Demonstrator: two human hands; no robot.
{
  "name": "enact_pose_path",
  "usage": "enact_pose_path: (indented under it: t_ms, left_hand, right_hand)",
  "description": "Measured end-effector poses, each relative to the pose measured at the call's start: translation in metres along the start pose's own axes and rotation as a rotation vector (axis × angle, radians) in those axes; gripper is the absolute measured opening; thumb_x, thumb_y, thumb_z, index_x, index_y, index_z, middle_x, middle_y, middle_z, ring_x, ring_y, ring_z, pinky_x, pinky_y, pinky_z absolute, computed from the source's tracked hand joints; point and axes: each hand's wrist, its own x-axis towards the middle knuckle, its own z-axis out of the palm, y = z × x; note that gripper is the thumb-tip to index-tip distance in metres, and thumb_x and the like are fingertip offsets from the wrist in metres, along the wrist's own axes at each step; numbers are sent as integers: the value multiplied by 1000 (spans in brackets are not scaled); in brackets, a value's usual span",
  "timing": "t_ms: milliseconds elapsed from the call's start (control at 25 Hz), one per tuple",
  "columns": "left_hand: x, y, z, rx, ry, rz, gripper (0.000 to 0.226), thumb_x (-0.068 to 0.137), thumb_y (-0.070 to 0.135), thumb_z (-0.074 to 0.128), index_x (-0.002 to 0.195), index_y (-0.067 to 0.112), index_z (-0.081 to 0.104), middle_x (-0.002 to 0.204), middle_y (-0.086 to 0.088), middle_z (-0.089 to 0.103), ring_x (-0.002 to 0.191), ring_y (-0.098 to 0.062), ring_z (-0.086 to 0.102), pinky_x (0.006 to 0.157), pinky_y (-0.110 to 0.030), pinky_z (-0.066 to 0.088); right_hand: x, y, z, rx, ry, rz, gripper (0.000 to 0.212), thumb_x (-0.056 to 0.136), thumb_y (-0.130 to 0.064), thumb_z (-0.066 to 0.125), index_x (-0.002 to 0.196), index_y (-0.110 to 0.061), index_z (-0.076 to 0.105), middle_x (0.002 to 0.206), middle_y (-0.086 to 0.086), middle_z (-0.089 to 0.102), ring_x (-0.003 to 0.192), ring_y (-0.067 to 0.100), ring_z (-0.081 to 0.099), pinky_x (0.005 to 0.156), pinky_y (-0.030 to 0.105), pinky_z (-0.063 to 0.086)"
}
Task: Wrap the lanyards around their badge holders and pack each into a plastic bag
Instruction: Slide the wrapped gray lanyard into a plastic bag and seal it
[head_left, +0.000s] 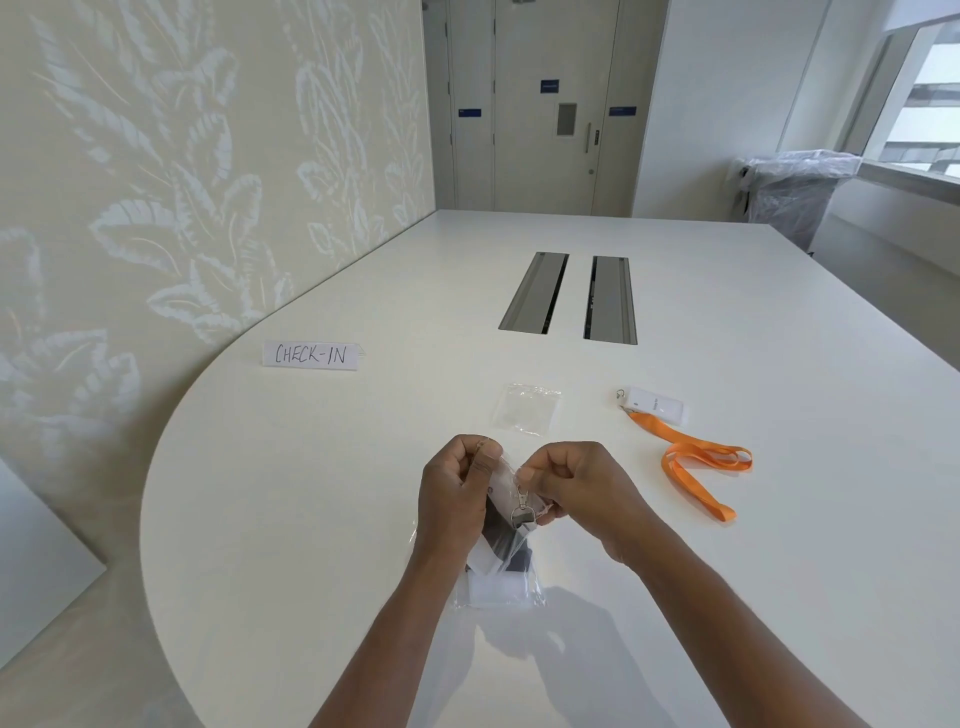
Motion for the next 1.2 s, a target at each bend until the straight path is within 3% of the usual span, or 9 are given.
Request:
enact_pose_path:
  t_ms: [120, 400, 560, 680, 840, 1040, 1200]
  left_hand:
    - [1, 1, -2, -38, -48, -2, 17, 97, 31, 66, 84, 20, 69, 68, 9, 67, 63, -6, 58, 60, -16, 47]
    - [3, 2, -8, -106, -172, -108, 17, 77, 37, 77, 91, 27, 74, 84, -2, 76, 77, -12, 69, 71, -27, 56]
    - [4, 4, -9, -111, -177, -83, 20, 77, 32, 79, 96, 31, 71, 80, -5, 75, 74, -15, 70, 72, -31, 57]
    - [4, 5, -10, -66, -136, -50, 22, 79, 33, 78, 99, 37, 68, 82, -4, 77, 74, -15, 72, 72, -31, 59]
    - [3, 3, -10, -54, -155, -45, 28, 76, 37, 78, 102, 37, 66, 78, -8, 75, 72, -19, 69, 72, -36, 57]
    - [1, 3, -8, -117, -176, -56, 28, 77, 34, 75, 103, 35, 66, 85, -15, 74, 74, -24, 67, 76, -44, 56]
    - [4, 3, -7, -141, -155, -131, 26, 77, 29, 77, 99, 35, 66, 86, -11, 76, 73, -20, 69, 72, -35, 57]
  right_hand:
    - [1, 1, -2, 154, -7, 90, 8, 86, -5, 75, 80, -5, 71, 63, 8, 67, 53, 15, 60, 55, 25, 53]
    - [6, 3, -1, 171, 100, 111, 14, 83, 2, 76, 89, -6, 66, 63, 5, 63, 56, 15, 58, 51, 23, 49]
    - [6, 8, 0, 195, 49, 109, 10, 89, -14, 75, 88, -6, 69, 68, 5, 64, 63, 18, 57, 55, 24, 50]
    - [7, 7, 0, 57, -15, 111, 18, 87, -27, 78, 87, -9, 74, 74, 3, 69, 66, 14, 62, 59, 24, 54]
    - [10, 8, -3, -36, 79, 95, 13, 88, -14, 76, 75, -11, 73, 66, 4, 70, 58, 16, 62, 57, 27, 54]
    - [11, 8, 5, -181, 86, 97, 23, 95, -21, 66, 75, -10, 65, 56, -1, 61, 46, 13, 55, 55, 28, 48]
    - [9, 5, 9, -249, 98, 63, 23, 98, -22, 61, 77, -14, 62, 57, -3, 59, 47, 11, 53, 57, 31, 46]
